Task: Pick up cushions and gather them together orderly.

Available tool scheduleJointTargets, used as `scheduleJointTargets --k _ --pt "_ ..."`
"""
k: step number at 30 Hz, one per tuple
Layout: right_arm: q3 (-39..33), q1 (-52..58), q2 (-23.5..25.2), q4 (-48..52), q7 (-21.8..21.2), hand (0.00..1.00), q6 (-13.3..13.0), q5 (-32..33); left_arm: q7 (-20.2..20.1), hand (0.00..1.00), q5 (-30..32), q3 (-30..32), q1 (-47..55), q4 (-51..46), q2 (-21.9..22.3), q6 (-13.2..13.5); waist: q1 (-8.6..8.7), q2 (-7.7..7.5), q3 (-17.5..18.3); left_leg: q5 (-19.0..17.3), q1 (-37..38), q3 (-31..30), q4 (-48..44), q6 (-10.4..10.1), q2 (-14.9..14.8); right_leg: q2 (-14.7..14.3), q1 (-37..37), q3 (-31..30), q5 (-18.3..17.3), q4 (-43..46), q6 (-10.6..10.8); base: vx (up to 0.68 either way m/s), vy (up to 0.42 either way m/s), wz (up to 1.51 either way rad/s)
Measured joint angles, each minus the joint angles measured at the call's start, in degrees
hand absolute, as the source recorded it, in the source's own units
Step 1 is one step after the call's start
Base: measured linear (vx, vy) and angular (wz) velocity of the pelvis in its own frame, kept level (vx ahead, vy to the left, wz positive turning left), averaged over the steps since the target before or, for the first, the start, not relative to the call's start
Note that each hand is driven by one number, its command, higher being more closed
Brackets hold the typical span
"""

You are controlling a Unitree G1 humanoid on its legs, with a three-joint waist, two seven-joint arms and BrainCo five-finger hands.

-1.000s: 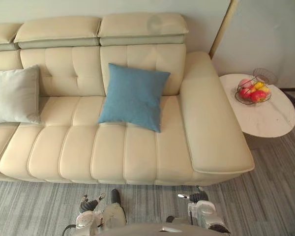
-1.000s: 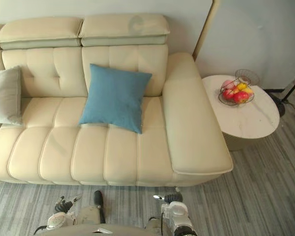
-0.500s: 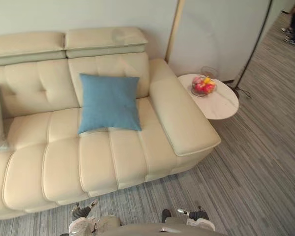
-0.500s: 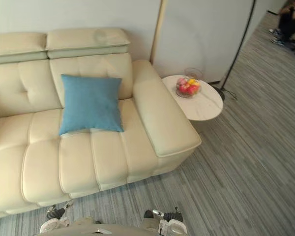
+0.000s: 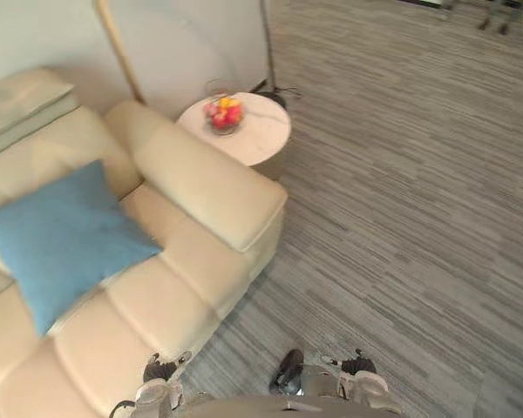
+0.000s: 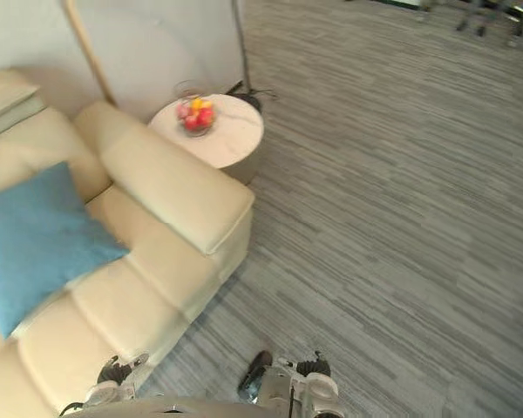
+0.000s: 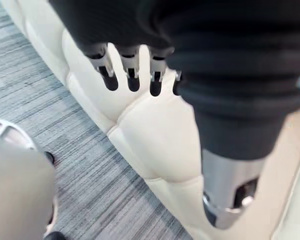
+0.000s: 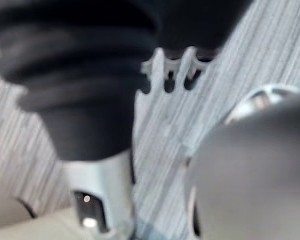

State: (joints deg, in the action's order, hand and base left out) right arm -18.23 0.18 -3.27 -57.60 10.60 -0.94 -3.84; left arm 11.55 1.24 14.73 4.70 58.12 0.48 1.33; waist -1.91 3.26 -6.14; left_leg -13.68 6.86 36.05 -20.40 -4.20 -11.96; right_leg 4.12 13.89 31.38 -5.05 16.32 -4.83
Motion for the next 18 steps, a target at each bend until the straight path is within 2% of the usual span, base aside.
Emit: scheduleJointTargets --k 1,2,3,4,5,6,8,9,10,12,13,15,18 --pt "0.0 -0.1 0.0 -0.2 0.1 0.0 0.0 0.1 -0.2 0.0 0.1 0.0 -0.1 -0.2 -0.2 0.1 -0.01 -0.17 -0.1 0.1 -2.1 -0.5 -5.8 0.2 -2.0 -1.3 -0.2 -1.4 -0.2 -0.9 -0.1 0.11 -0.216 -1.29" --pt "0.0 -0.1 0.2 -0.4 0.2 0.0 0.1 0.2 -0.5 0.0 0.1 -0.2 -0.3 -0.2 -0.5 0.1 0.16 -0.33 -0.4 0.9 -5.4 -2.8 -15.4 1.7 -5.5 -3.7 -1.2 -2.6 -0.5 -2.9 -0.6 0.07 -0.154 -0.84" --pt "0.0 -0.1 0.4 -0.4 0.3 0.0 0.1 0.2 -0.6 0.0 0.1 -0.2 -0.4 -0.1 -0.5 0.0 0.18 -0.1 -0.8 0.6 -6.6 -4.4 -19.5 2.2 -7.0 -4.8 -2.3 -2.8 -0.6 -4.3 -0.7 0.12 -0.158 -1.03" --pt "-0.1 -0.1 0.5 -0.1 0.9 0.0 0.1 0.7 -0.7 0.0 0.1 -0.1 -0.6 -0.9 -0.5 0.3 0.12 0.39 -2.0 -1.8 -9.0 -8.0 -29.1 4.2 -8.6 -7.0 -5.2 -4.5 -0.3 -5.6 -0.8 0.14 -0.141 -0.94" --pt "-0.2 0.1 0.5 -0.1 0.9 0.0 0.1 1.6 -0.7 0.0 0.1 -0.1 -0.6 -1.3 -0.5 0.5 0.21 -0.16 -2.9 -3.3 -10.6 -10.9 -32.4 3.4 -8.2 -8.4 -6.2 -6.6 0.2 -5.4 -1.1 0.13 -0.111 -0.97" --pt "-0.2 0.1 0.5 -0.2 0.9 0.0 0.2 1.8 -0.7 0.0 0.1 -0.2 -0.7 -1.4 -0.5 0.5 0.07 -0.02 -2.8 -4.0 -11.6 -12.7 -32.8 2.8 -7.5 -9.0 -6.7 -7.5 0.0 -5.4 -1.3 0.09 -0.035 -1.06" --pt "-0.4 -0.2 0.7 -1.2 1.0 0.0 0.2 2.2 -0.7 0.0 0.1 -0.4 -0.7 -3.2 -0.2 0.7 -1.26 -0.48 -3.2 -5.2 -15.1 -19.3 -28.3 2.9 -2.5 -10.7 -8.3 -13.2 0.0 -6.2 -1.4 0.1 -0.001 -1.23" --pt "-0.4 -0.2 0.8 -1.5 1.1 0.0 0.2 2.4 -0.7 0.0 0.1 -0.7 -0.7 -3.5 -0.2 0.8 -1.33 -0.43 -3.2 -5.3 -15.9 -20.2 -26.4 2.9 -1.4 -10.8 -8.7 -14.2 0.0 -6.4 -1.3 0.11 -0.001 -1.2" --pt "-0.5 -0.3 0.8 -1.1 1.3 0.0 0.3 2.6 -0.7 0.0 0.1 -0.9 -0.7 -4.4 0.5 1.1 -1.64 -0.74 -3.4 -5.2 -18.0 -22.9 -20.6 2.7 0.9 -11.5 -9.3 -17.7 0.4 -7.5 -0.8 0.09 0.008 -1.18" --pt "-0.5 0.3 1.0 0.0 1.6 0.0 0.4 3.0 -0.7 0.0 0.1 -0.8 -0.6 -5.2 1.1 1.1 -2.25 -0.66 -3.4 -4.7 -19.4 -28.2 -13.1 1.8 3.8 -12.0 -9.7 -21.3 0.4 -7.9 -0.8 0.11 0.031 -1.3" --pt "-0.6 0.8 1.2 0.6 2.3 0.0 0.6 3.8 -0.6 0.0 0.1 -0.7 -0.6 -5.7 1.6 1.2 -2.81 -0.61 -3.3 -3.9 -19.8 -33.0 -8.1 0.8 5.6 -12.7 -10.0 -24.6 0.4 -8.2 -0.8 0.16 0.079 -1.37" --pt "-1.4 0.9 1.4 0.7 2.5 0.0 0.7 4.5 -0.7 0.0 0.1 -0.7 -0.6 -5.8 2.0 1.3 -3.09 -0.34 -3.1 -2.2 -20.1 -37.1 -4.2 1.4 5.9 -14.2 -10.7 -28.9 0.4 -8.4 -0.7 0.19 0.103 -1.52" --pt "-1.7 2.1 1.8 2.0 2.5 0.0 0.7 5.0 -0.7 0.0 0.1 -0.7 -0.4 -5.7 2.4 1.2 -3.36 -0.52 -2.4 -2.0 -18.4 -36.3 -4.2 1.5 5.7 -15.1 -10.9 -33.6 -0.8 -6.7 0.3 0.2 0.12 -1.08"
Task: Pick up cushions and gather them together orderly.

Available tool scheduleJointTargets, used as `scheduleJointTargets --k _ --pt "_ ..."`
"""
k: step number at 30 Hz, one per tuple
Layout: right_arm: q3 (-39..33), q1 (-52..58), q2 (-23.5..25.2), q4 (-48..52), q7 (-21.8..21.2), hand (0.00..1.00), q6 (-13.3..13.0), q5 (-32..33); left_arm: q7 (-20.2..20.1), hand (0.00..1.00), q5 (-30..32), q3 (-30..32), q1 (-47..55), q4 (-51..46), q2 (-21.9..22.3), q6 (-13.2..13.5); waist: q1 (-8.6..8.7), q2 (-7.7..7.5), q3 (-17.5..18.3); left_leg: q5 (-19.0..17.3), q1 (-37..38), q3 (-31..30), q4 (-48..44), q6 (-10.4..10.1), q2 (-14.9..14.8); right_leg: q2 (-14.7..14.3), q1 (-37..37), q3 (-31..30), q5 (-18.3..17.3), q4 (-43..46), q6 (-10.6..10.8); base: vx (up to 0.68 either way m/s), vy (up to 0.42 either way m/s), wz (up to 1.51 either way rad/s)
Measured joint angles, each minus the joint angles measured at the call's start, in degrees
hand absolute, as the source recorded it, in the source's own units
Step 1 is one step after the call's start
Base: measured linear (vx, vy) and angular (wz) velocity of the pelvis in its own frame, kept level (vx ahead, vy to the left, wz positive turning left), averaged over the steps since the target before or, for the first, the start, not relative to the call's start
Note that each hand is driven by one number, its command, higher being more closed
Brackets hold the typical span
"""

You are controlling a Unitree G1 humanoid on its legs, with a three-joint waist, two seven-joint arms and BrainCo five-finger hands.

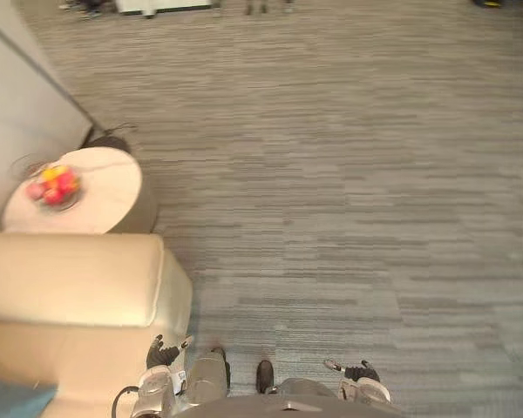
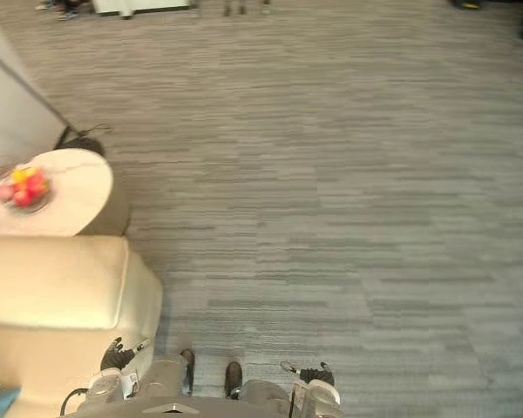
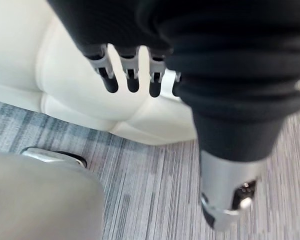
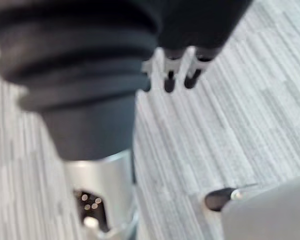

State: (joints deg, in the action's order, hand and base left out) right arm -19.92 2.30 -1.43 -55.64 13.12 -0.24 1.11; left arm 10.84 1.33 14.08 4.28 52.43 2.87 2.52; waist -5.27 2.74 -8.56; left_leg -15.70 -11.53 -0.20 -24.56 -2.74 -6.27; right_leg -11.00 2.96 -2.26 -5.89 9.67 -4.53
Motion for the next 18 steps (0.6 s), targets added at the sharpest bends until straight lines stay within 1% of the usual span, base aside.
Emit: scheduleJointTargets --k 1,2,3,4,5,6,7,8,9,10,11,12,13,14,15,16,17,18 --pt "-0.1 0.6 0.4 0.9 0.0 0.0 -0.1 0.7 0.0 0.0 0.0 -0.1 0.1 0.1 -0.1 0.0 0.1 -0.09 0.2 1.4 1.3 1.2 1.0 0.1 0.0 0.0 0.3 -1.7 -1.4 1.8 0.4 0.28 0.177 -0.97" --pt "-0.7 1.5 0.9 1.1 0.0 0.0 -0.1 1.3 -0.2 0.0 0.0 -0.3 0.1 0.1 -0.1 -0.1 0.43 -0.61 0.9 2.7 2.8 4.1 1.8 0.2 0.0 0.4 1.6 -3.9 -4.2 5.4 1.5 0.35 0.23 -1.09" --pt "-0.9 1.8 1.0 1.1 -0.1 0.0 -0.2 1.4 -0.2 0.0 0.0 -0.8 0.2 0.1 -0.8 -0.1 0.38 -1.59 1.7 1.8 3.3 7.2 2.1 0.8 0.0 2.1 4.0 -3.0 -7.5 9.7 3.6 0.35 0.247 -1.03" --pt "-1.0 1.9 1.2 1.1 -0.1 0.0 -0.2 1.4 -0.3 0.0 0.0 -0.8 0.2 0.1 -1.0 -0.1 0.16 -1.86 1.8 1.4 3.5 8.9 2.3 1.2 0.0 3.4 5.4 -1.4 -8.4 11.6 4.8 0.22 0.186 -0.8" --pt "-1.0 1.8 1.2 1.0 -0.1 0.0 -0.2 1.5 -0.3 0.0 0.0 -0.8 0.2 0.2 -1.2 -0.1 0.04 -2.1 1.9 1.3 3.8 10.1 2.2 1.3 0.1 4.6 6.1 0.0 -8.3 12.7 5.4 0.18 0.19 -0.75" --pt "-0.9 1.1 1.4 0.8 -0.2 0.0 -0.3 1.5 -0.3 0.0 0.0 -1.1 -0.1 0.6 -1.9 -0.2 0.04 -3.07 2.0 1.2 4.6 12.1 2.2 1.6 0.0 5.9 7.4 2.4 -7.5 14.4 7.0 0.23 0.174 -0.97" --pt "-0.5 0.3 1.4 0.5 -0.2 0.0 -0.6 1.7 -0.3 0.0 -0.1 -2.2 -0.1 1.2 -2.8 -0.2 0.22 -2.29 1.4 1.2 6.5 14.3 3.3 1.7 -0.6 7.1 8.4 7.5 -6.7 15.7 7.8 0.18 0.124 -0.92" --pt "-0.3 0.0 1.4 0.5 -0.2 0.0 -0.7 1.9 -0.2 0.0 -0.1 -2.6 -0.1 1.2 -3.0 -0.2 0.32 -2.41 1.4 1.2 7.4 14.7 4.1 1.7 -0.6 8.0 8.4 10.6 -7.3 15.9 7.1 0.21 0.037 -1.02" --pt "1.0 -0.9 1.4 0.3 -0.2 0.0 -0.8 1.9 0.0 0.0 -0.2 -3.9 -0.3 1.2 -3.9 -0.2 0.32 -2.16 1.0 1.2 9.4 16.3 5.5 1.7 -0.7 11.9 8.3 21.0 -8.8 15.1 5.1 0.15 -0.008 -0.72" --pt "1.6 -1.4 1.4 0.1 -0.2 0.0 -0.8 1.9 0.0 0.0 -0.2 -4.1 -0.4 1.2 -4.2 -0.2 0.33 -2.21 0.9 1.2 9.9 17.2 5.5 1.7 -0.9 13.3 8.3 24.3 -8.7 13.8 4.6 0.22 -0.05 -0.86" --pt "2.0 -2.0 1.7 0.0 -0.2 0.0 -0.9 1.9 0.0 0.0 -0.8 -4.1 -0.4 1.2 -4.7 -0.2 0.31 -2.7 1.0 1.1 10.3 18.1 5.3 1.5 -0.9 15.3 8.2 29.1 -5.5 9.5 3.2 0.16 -0.072 -0.7" --pt "2.0 -2.5 1.6 -0.2 -0.2 0.0 -1.0 1.9 0.0 0.0 -1.3 -4.1 -0.7 1.6 -5.3 -0.2 0.38 -2.9 1.0 0.2 10.9 18.3 4.8 0.5 -1.1 15.5 7.5 30.9 -2.1 8.3 2.1 0.21 -0.083 -0.61" --pt "1.9 -2.7 1.1 -0.6 -0.2 0.0 -1.4 1.9 -0.1 0.0 -1.3 -4.4 -1.4 2.3 -5.1 -0.1 0.9 -1.95 0.4 0.3 10.3 17.9 2.2 0.7 -1.6 14.8 6.4 30.1 -1.6 7.1 1.5 0.21 -0.05 -0.42" --pt "1.8 -2.9 0.9 -1.2 -0.1 0.0 -1.5 1.9 -0.1 0.0 -1.3 -4.8 -1.4 2.3 -4.8 -0.1 0.85 -1.92 -0.1 -0.4 9.3 17.3 0.9 0.6 -1.6 14.9 5.6 29.5 -1.6 6.2 1.5 0.2 -0.031 -0.27" --pt "1.7 -2.8 0.4 -1.8 0.0 0.0 -1.5 2.0 -0.1 0.0 -1.3 -5.4 -1.2 2.6 -4.4 -0.1 0.89 -1.6 -0.4 -1.7 9.4 16.1 1.8 0.5 -1.3 14.8 4.4 28.9 -1.6 4.9 1.5 0.14 -0.002 -0.19" --pt "1.7 -2.4 -0.1 -1.8 0.0 0.0 -1.5 2.0 -0.1 0.0 -1.3 -5.6 -1.3 2.7 -4.1 -0.1 1.13 -1.22 -0.9 -1.4 8.8 15.5 2.5 0.3 -1.5 14.8 3.6 29.0 -1.6 4.9 1.5 0.09 0.019 -0.09" --pt "1.7 -2.2 -0.3 -1.7 0.0 0.0 -1.6 2.1 -0.1 0.0 -1.3 -5.8 -1.3 2.7 -4.0 -0.1 1.13 -1.19 -1.1 0.2 8.1 15.2 2.4 0.3 -2.0 14.5 3.2 29.0 -1.7 4.8 1.7 0.09 0.037 0.0" --pt "1.7 -2.0 -0.5 -1.7 0.1 0.0 -1.8 2.7 -0.1 0.0 -1.3 -5.9 -1.4 2.5 -4.0 -0.1 1.0 -0.17 -1.1 1.6 6.9 14.6 -0.9 0.2 -2.9 13.9 2.0 28.8 -2.2 4.2 2.5 0.1 0.035 0.06"
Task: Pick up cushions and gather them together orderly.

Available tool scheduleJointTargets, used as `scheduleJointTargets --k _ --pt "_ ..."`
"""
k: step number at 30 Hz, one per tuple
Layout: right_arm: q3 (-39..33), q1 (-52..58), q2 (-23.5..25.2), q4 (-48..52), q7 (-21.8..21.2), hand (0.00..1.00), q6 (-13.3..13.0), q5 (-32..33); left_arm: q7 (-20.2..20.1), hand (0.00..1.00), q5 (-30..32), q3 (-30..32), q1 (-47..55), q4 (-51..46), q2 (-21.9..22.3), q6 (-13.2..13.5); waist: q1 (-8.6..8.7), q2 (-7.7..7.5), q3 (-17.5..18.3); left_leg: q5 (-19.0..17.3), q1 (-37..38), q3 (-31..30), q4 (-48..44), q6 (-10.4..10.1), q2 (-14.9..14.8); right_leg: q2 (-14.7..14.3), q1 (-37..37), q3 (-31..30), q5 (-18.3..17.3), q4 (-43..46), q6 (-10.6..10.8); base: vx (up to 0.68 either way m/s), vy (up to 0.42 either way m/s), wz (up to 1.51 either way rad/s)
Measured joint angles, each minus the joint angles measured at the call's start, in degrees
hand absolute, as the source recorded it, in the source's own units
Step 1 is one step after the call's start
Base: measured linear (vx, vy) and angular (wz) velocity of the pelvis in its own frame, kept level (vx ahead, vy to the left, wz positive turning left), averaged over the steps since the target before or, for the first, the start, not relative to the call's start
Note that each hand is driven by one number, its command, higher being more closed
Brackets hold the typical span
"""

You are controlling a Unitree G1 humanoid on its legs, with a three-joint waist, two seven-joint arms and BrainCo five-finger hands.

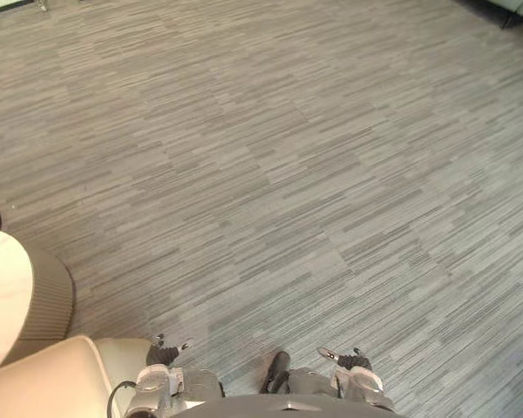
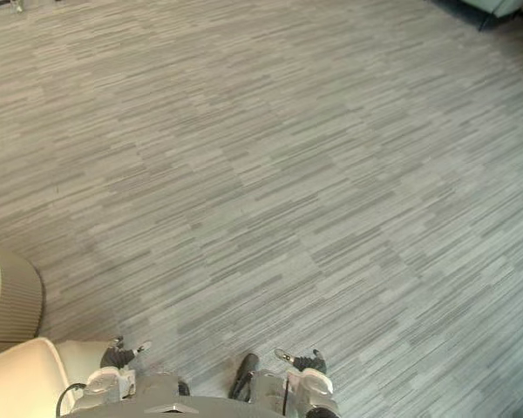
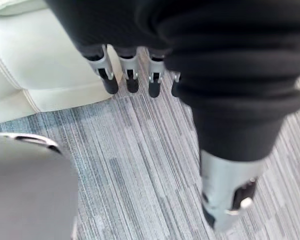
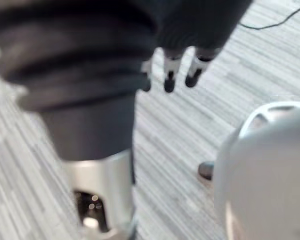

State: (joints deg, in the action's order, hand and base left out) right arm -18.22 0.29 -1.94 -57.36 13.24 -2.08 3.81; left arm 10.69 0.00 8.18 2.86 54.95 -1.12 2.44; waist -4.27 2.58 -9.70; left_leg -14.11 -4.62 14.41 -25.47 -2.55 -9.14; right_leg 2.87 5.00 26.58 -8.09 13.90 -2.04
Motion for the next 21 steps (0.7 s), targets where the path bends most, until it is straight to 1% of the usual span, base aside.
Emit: scheduleJointTargets --k 1,2,3,4,5,6,7,8,9,10,11,12,13,14,15,16,17,18,19,20,21 --pt "0.0 0.1 -0.1 0.2 0.1 0.0 -0.2 0.9 0.0 0.0 0.0 -0.4 -0.1 -0.4 0.0 0.0 0.04 -0.15 -0.3 0.1 -1.8 -0.9 -6.2 0.0 -0.8 -0.5 -1.7 -0.3 -0.1 -2.0 0.5 0.11 0.039 0.03" --pt "0.1 0.4 -0.3 0.4 0.1 0.0 -0.5 1.4 -0.2 0.0 0.0 0.4 -0.3 -0.9 0.2 0.2 -0.05 0.26 -0.7 0.8 -4.2 -1.5 -13.7 1.0 -2.2 -1.6 -3.9 -0.7 0.4 -4.0 1.2 0.12 0.052 -0.04" --pt "0.1 0.8 -0.3 0.8 0.1 0.0 -0.6 1.5 -0.3 0.0 -0.1 1.1 -0.3 -1.6 0.5 0.2 -0.48 0.87 -1.1 3.0 -6.5 -2.4 -20.4 1.7 -3.1 -2.3 -6.0 -1.4 0.4 -5.3 1.2 0.11 0.072 -0.16" --pt "0.1 0.9 -0.2 1.0 0.2 0.0 -0.6 1.5 -0.3 0.0 -0.1 1.3 -0.3 -1.8 0.6 0.3 -0.7 0.86 -1.5 4.4 -7.7 -3.0 -23.7 2.2 -3.5 -2.3 -7.0 -2.0 0.2 -5.7 1.0 0.09 0.1 -0.39" --pt "0.1 1.1 0.2 1.7 0.4 0.0 -0.4 1.5 -0.4 0.0 -0.5 1.4 -0.1 -2.2 0.6 0.6 -1.51 0.37 -2.0 5.0 -9.7 -4.1 -28.7 1.7 -3.5 -2.2 -8.1 -4.0 -0.8 -6.1 0.7 0.13 0.19 -0.7" --pt "0.0 0.9 0.3 2.5 0.7 0.0 -0.5 1.5 -0.7 0.0 -0.5 1.4 -0.1 -2.6 0.6 0.6 -1.69 0.88 -2.0 -1.3 -11.7 -5.5 -26.6 1.6 -2.3 -1.9 -8.4 -6.7 -1.4 -6.1 0.8 0.14 0.207 -0.79" --pt "-0.1 0.6 0.3 2.4 0.7 0.0 -0.4 1.5 -0.9 0.0 -0.5 1.4 -0.1 -2.6 0.6 0.6 -1.65 0.98 -2.0 -2.5 -12.7 -6.0 -24.7 1.7 -1.7 -1.7 -8.3 -7.5 -1.4 -6.1 0.9 0.19 0.265 -0.83" --pt "0.0 0.1 0.4 2.4 0.8 0.0 -0.3 1.5 -1.1 0.0 -1.0 1.5 -0.1 -2.8 0.6 0.7 -1.86 0.93 -2.1 -3.7 -14.2 -6.9 -20.4 1.7 -0.3 -0.9 -8.1 -9.3 -1.8 -5.7 1.5 0.18 0.253 -0.87" --pt "0.0 0.2 0.4 2.3 0.9 0.0 -0.2 1.5 -1.1 0.0 -1.0 1.9 -0.1 -3.2 0.6 0.7 -2.18 0.62 -2.4 -3.0 -15.6 -8.8 -12.5 0.5 2.0 0.9 -7.8 -12.0 -3.1 -4.3 3.5 0.19 0.275 -0.96" --pt "-0.1 0.6 0.3 2.4 0.9 0.0 -0.2 1.5 -1.1 0.0 -1.0 1.9 0.2 -3.2 0.6 0.8 -2.34 0.82 -2.2 -2.1 -15.5 -9.8 -8.2 -1.0 2.6 1.2 -7.7 -13.4 -3.9 -3.6 4.3 0.16 0.236 -0.88" --pt "0.0 0.7 0.1 2.4 1.0 0.0 -0.2 1.5 -1.1 0.0 -0.9 1.9 0.7 -3.0 0.6 0.8 -2.48 1.36 -1.9 -1.4 -14.9 -11.0 -4.2 -2.2 2.6 1.1 -7.5 -14.7 -4.6 -3.2 5.1 0.21 0.263 -0.95" --pt "0.1 1.2 -0.8 2.1 1.1 0.0 -0.2 1.5 -1.1 0.0 -0.9 1.9 1.3 -2.0 0.5 0.9 -3.19 2.48 -1.4 3.1 -14.1 -10.2 -3.4 -0.9 2.5 0.7 -8.1 -17.6 -5.3 -2.8 6.3 0.35 0.301 -0.95" --pt "0.2 1.4 -0.3 2.1 1.1 0.0 -0.1 1.5 -1.1 0.0 -0.9 1.8 1.4 -0.4 -0.6 0.7 -3.09 1.35 -0.6 0.9 -13.4 -8.8 -3.4 0.5 3.8 1.5 -8.5 -20.8 -5.9 -2.2 6.2 0.41 0.28 -0.75" --pt "-0.1 2.1 0.1 2.1 1.1 0.0 0.0 1.5 -1.1 0.0 -0.9 1.9 1.5 -0.1 -1.3 0.7 -2.95 0.15 -0.1 -0.3 -13.2 -8.0 -3.4 1.5 5.5 2.5 -7.7 -23.0 -6.9 0.1 6.5 0.47 0.204 -0.27" --pt "-0.5 2.5 0.6 2.1 1.1 0.0 0.1 1.5 -1.1 0.0 -0.9 2.1 1.7 -0.1 -1.8 0.7 -3.07 -1.9 0.8 -1.4 -12.8 -7.0 -3.6 2.9 7.3 3.9 -6.7 -23.9 -8.8 3.1 7.0 0.46 0.176 -0.18" --pt "-0.7 3.2 0.9 2.1 1.1 0.0 0.1 1.3 -1.1 0.0 -0.9 2.6 2.0 0.1 -1.8 0.6 -3.4 -2.4 1.1 -2.4 -12.1 -5.5 -3.8 3.1 7.9 4.9 -5.5 -25.3 -9.5 5.7 7.3 0.45 0.177 -0.42" --pt "-1.1 2.9 1.3 2.3 1.1 0.0 0.1 0.7 -1.1 0.0 -0.9 2.9 2.8 0.7 -1.6 0.3 -3.74 -2.34 1.1 -3.9 -10.4 -3.5 -3.9 4.0 8.0 5.3 -3.3 -28.0 -9.6 11.5 7.6 0.33 0.165 -0.53" --pt "-1.0 2.8 1.6 2.4 1.0 0.0 0.1 0.6 -1.1 0.0 -0.9 2.9 3.3 0.8 -1.7 0.2 -3.76 -2.33 1.1 -4.4 -9.4 -2.7 -3.9 4.5 8.0 5.6 -1.9 -28.9 -9.5 14.9 8.3 0.4 0.18 -0.74" --pt "-1.0 2.6 1.7 3.0 0.4 0.0 0.0 0.3 -1.1 0.0 -0.9 2.7 4.1 0.8 -1.9 -0.2 -3.31 -2.44 1.1 -6.0 -5.9 -0.4 -3.5 5.6 8.2 5.9 3.0 -30.7 -7.5 28.6 14.0 0.4 0.155 -0.56" --pt "-1.0 2.6 1.6 3.3 0.2 0.0 0.0 0.3 -1.1 0.0 -0.9 2.5 4.4 0.8 -2.0 -0.2 -3.06 -2.52 1.2 -6.5 -4.8 0.0 -3.3 5.7 8.2 5.8 4.7 -30.7 -6.2 33.5 16.3 0.32 0.107 -0.47" --pt "-1.0 2.6 1.6 3.8 0.1 0.0 0.0 0.3 -1.1 0.0 -0.8 2.3 4.8 0.8 -2.1 -0.3 -2.85 -2.53 1.2 -6.8 -3.8 0.3 -3.3 6.0 8.2 5.8 6.3 -30.4 -5.3 38.1 18.0 0.31 0.025 -0.2"
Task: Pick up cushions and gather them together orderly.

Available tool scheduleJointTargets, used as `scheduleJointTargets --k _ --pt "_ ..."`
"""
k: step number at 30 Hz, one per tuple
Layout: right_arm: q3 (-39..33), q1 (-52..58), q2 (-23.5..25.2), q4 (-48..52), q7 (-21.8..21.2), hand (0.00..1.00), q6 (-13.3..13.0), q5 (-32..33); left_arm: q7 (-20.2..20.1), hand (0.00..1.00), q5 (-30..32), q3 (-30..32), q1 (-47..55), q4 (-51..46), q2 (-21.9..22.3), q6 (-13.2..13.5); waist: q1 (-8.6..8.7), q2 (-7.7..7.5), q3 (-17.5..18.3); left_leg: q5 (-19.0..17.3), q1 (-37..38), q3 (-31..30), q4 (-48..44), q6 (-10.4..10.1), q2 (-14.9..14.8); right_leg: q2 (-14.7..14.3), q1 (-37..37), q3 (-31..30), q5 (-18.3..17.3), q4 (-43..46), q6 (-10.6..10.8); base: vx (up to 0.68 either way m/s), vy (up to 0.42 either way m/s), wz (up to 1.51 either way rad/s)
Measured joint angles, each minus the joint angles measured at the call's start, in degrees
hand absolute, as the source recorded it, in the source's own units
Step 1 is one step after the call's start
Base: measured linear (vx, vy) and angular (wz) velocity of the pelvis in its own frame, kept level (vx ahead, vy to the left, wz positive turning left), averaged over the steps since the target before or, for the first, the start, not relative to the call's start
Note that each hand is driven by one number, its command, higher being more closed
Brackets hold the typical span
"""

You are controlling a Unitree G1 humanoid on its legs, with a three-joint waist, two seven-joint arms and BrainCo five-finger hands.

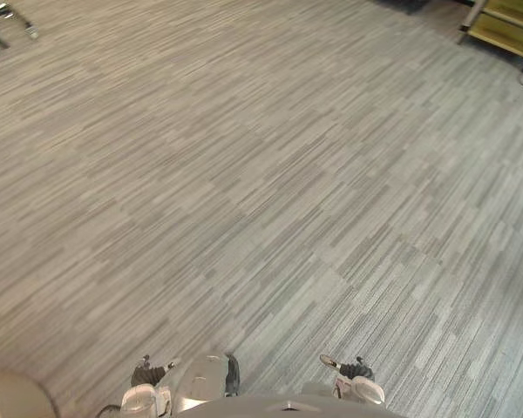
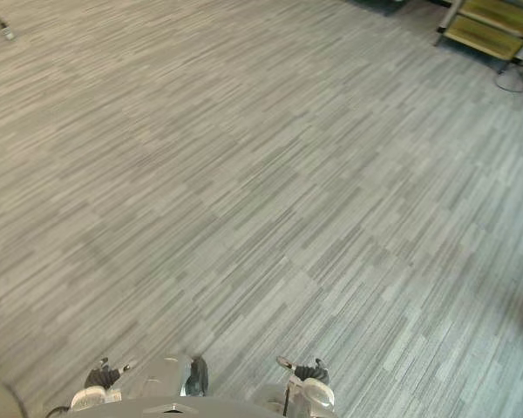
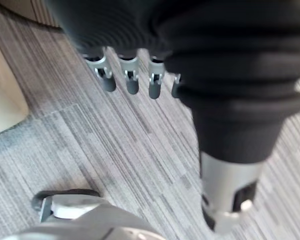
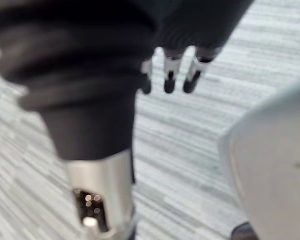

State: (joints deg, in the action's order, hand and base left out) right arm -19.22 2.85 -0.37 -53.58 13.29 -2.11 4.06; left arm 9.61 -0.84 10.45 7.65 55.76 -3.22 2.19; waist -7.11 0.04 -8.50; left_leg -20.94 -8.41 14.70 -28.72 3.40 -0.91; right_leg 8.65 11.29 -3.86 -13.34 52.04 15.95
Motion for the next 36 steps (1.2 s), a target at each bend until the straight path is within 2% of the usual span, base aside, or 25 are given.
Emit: scheduleJointTargets --k 1,4,5,7,9,11,12,13,14,15,17,18,19,20,21,22,23,25,27,29,31,32,33,35,36 --pt "0.0 0.0 0.0 0.6 -0.2 0.0 0.1 -0.1 0.0 0.0 0.1 -0.8 -0.1 -0.1 -0.2 -0.1 0.43 -0.09 -0.1 -0.4 1.9 0.6 0.3 0.4 -0.1 -0.1 2.7 1.7 0.6 7.2 0.1 0.31 0.003 -0.25" --pt "0.0 -1.1 -0.6 1.2 -0.3 0.0 0.0 -0.1 0.0 0.0 1.1 -1.6 -0.8 -0.2 -0.1 -0.5 1.96 0.73 -0.5 -0.4 9.9 2.9 5.2 0.4 -1.9 1.3 8.9 12.5 -1.5 14.5 -8.7 0.39 -0.034 -0.46" --pt "0.0 -1.3 -0.6 1.4 -0.3 0.0 -0.1 -0.1 0.0 0.0 1.1 -1.6 -0.8 -0.2 -0.1 -0.5 2.38 1.46 -1.0 -0.4 12.1 3.4 6.2 0.3 -2.8 1.5 10.7 15.7 -2.5 13.3 -10.5 0.4 -0.088 -0.54" --pt "0.0 -1.5 -0.7 1.5 -0.3 0.0 -0.2 -0.1 0.1 0.0 1.1 -1.5 -1.6 -0.3 -0.2 -0.6 2.71 1.05 -1.2 -0.1 15.9 4.9 8.4 -0.2 -4.0 1.6 12.8 19.9 -3.9 8.7 -13.0 0.48 -0.149 -0.48" --pt "-0.2 -1.4 -1.0 1.4 -0.3 0.0 -0.2 0.2 0.1 0.0 1.0 -1.6 -2.0 -0.3 0.0 -0.6 3.72 1.1 -1.3 0.7 20.8 7.1 12.6 -1.6 -5.2 1.5 15.3 25.5 -3.0 -3.8 -15.2 0.44 -0.175 -0.39" --pt "-0.1 -2.2 -1.1 1.3 -0.3 0.0 -0.2 0.1 0.1 0.0 1.0 -1.8 -2.1 0.0 0.2 -0.6 4.98 1.11 -1.3 1.4 23.5 7.9 15.8 -3.0 -5.5 0.5 17.2 26.6 1.5 -16.8 -16.0 0.43 -0.19 -0.16" --pt "0.1 -2.5 -1.3 0.8 -0.2 0.0 -0.2 0.2 0.1 0.0 1.0 -2.0 -2.2 0.0 0.3 -0.5 5.7 0.45 -0.9 2.1 25.2 7.7 17.4 -4.4 -4.9 -0.7 16.9 26.0 7.4 -28.5 -15.7 0.46 -0.212 -0.11" --pt "0.1 -2.0 -1.3 -0.1 -0.2 0.0 -0.1 0.3 0.1 0.0 1.0 -2.1 -2.3 0.2 -0.2 -0.3 5.95 -0.77 -0.6 3.1 27.0 6.9 18.6 -6.4 -4.1 -1.2 15.4 25.9 20.1 -34.0 -20.5 0.57 -0.26 -0.46" --pt "-0.1 -3.2 -2.0 -0.9 -0.3 0.0 -0.3 0.7 0.2 0.0 1.0 -2.2 -3.2 1.9 0.8 -0.1 5.18 1.95 -0.9 4.5 27.9 6.5 18.1 -7.8 -6.1 -3.6 15.7 25.9 20.4 -32.5 -22.3 0.52 -0.249 -0.6" --pt "-0.2 -4.4 -2.6 -1.6 -0.3 0.0 -0.2 0.7 0.1 0.0 1.0 -2.0 -4.1 2.8 1.6 0.1 5.66 2.55 -1.2 6.2 27.0 4.6 17.0 -8.2 -6.4 -4.7 16.0 25.2 18.2 -31.6 -22.8 0.49 -0.246 -0.64" --pt "-1.1 -4.6 -2.8 -2.1 -0.3 0.0 -0.1 0.8 0.1 0.0 1.1 -1.6 -4.4 3.3 3.2 0.4 5.75 3.48 -1.3 6.4 26.5 2.2 16.7 -8.5 -6.5 -6.4 15.5 24.3 15.9 -31.1 -23.6 0.38 -0.201 -0.47" --pt "-2.2 -4.4 -2.6 -2.6 -0.3 0.0 -0.1 0.9 0.1 0.0 1.1 -1.3 -4.6 3.4 4.1 0.4 6.4 3.84 -1.3 9.6 25.7 1.9 13.0 -7.2 -7.7 -8.9 13.4 24.1 12.7 -30.2 -23.7 0.39 -0.2 -0.4" --pt "-2.3 -4.3 -2.5 -2.4 -0.3 0.0 -0.1 1.0 0.1 0.0 1.1 -1.0 -4.7 3.4 4.2 0.4 6.49 3.96 -1.4 10.4 25.2 1.6 9.9 -7.2 -8.8 -9.7 12.3 24.2 11.6 -30.2 -23.4 0.46 -0.233 -0.32" --pt "-2.2 -3.1 -2.3 -1.4 -0.3 0.0 0.0 1.0 0.0 0.0 1.0 -0.1 -4.6 3.2 4.5 0.4 6.55 4.07 -1.5 13.3 22.9 -0.6 0.6 -7.2 -10.8 -11.3 9.5 24.4 9.9 -31.2 -22.9 0.4 -0.139 -0.4" --pt "-1.8 -1.7 -1.8 -0.5 -0.3 0.0 -0.2 1.2 0.0 0.0 1.0 0.7 -4.3 2.6 4.6 0.4 6.32 5.14 -1.6 22.0 18.4 -3.2 -10.9 -6.4 -13.0 -12.5 5.8 24.9 7.8 -32.6 -23.4 0.41 -0.086 -0.49" --pt "-1.6 -1.1 -1.5 0.4 -0.4 0.0 -0.1 1.3 0.0 0.0 1.1 0.7 -4.1 2.2 4.6 0.4 6.1 5.01 -1.2 26.1 16.3 -4.4 -16.4 -6.1 -14.2 -13.2 4.1 24.7 7.5 -33.6 -23.6 0.34 -0.011 -0.49" --pt "-1.7 -0.7 -1.5 0.9 -0.3 0.0 -0.2 1.3 0.0 0.0 1.1 0.7 -4.0 2.1 4.5 0.5 6.18 5.28 -1.2 25.9 13.4 -5.2 -22.6 -5.7 -15.3 -14.3 2.5 24.1 7.1 -34.4 -23.9 0.25 -0.005 -0.45" --pt "-1.7 -0.3 -1.2 1.0 -0.3 0.0 -0.2 1.7 -0.2 0.0 1.0 2.2 -4.1 0.0 4.7 0.7 5.69 4.9 -1.7 20.1 3.5 -5.7 -37.3 -5.7 -16.6 -15.6 -2.7 21.0 5.4 -36.0 -25.2 0.34 -0.04 -0.47" --pt "-1.6 0.0 -1.1 0.2 -0.2 0.0 -0.1 2.3 -0.4 0.0 0.9 2.3 -4.0 -1.6 4.9 1.0 4.32 4.23 -2.2 16.4 -1.3 -5.4 -40.9 -5.2 -16.1 -16.2 -6.7 18.3 4.7 -38.1 -25.1 0.33 -0.025 -0.5" --pt "-1.6 -0.1 -1.1 -0.2 -0.2 0.0 0.2 2.3 -0.4 0.0 0.9 2.3 -3.9 -2.7 4.9 1.0 3.6 3.99 -2.4 14.4 -4.7 -5.2 -41.1 -5.1 -15.1 -16.4 -9.5 16.4 4.5 -39.9 -24.9 0.33 0.002 -0.52" --pt "-1.3 -0.6 -1.2 -0.9 -0.1 0.0 0.2 2.3 -0.4 0.0 0.9 1.6 -3.6 -4.0 4.7 1.3 3.48 4.22 -2.4 11.0 -9.6 -4.8 -36.2 -5.1 -13.0 -16.5 -13.7 13.4 4.2 -43.1 -24.3 0.33 0.044 -0.71" --pt "-0.9 -1.3 -1.2 -0.9 -0.1 0.0 0.2 2.3 -0.3 0.0 0.9 1.7 -3.5 -5.0 4.7 1.4 2.94 4.08 -2.5 8.7 -12.2 -3.4 -27.7 -5.1 -11.5 -16.4 -16.2 10.5 4.0 -45.1 -24.1 0.33 0.076 -0.73" --pt "-1.0 -1.4 -1.3 -1.2 -0.1 0.0 0.1 2.3 -0.3 0.0 0.9 1.7 -3.5 -5.2 4.6 1.4 2.72 4.0 -2.5 8.5 -12.8 -3.5 -23.4 -5.1 -10.5 -16.1 -17.0 9.8 4.0 -45.5 -23.9 0.42 0.128 -0.89" --pt "-1.8 -2.1 -1.2 -2.1 -0.1 0.0 0.4 2.4 0.0 0.0 0.8 1.1 -3.6 -5.7 4.8 1.6 1.47 3.62 -2.5 11.1 -12.7 -4.1 0.5 -7.0 -6.0 -14.7 -19.2 6.5 3.7 -47.3 -22.3 0.4 0.157 -0.75" --pt "-1.8 -2.2 -1.3 -2.4 -0.1 0.0 0.5 2.3 0.1 0.0 0.8 0.6 -3.5 -5.7 4.7 1.6 1.2 3.72 -2.5 13.0 -12.4 -4.2 7.2 -7.3 -5.4 -14.5 -19.7 5.4 3.6 -48.3 -22.1 0.37 0.165 -0.81"
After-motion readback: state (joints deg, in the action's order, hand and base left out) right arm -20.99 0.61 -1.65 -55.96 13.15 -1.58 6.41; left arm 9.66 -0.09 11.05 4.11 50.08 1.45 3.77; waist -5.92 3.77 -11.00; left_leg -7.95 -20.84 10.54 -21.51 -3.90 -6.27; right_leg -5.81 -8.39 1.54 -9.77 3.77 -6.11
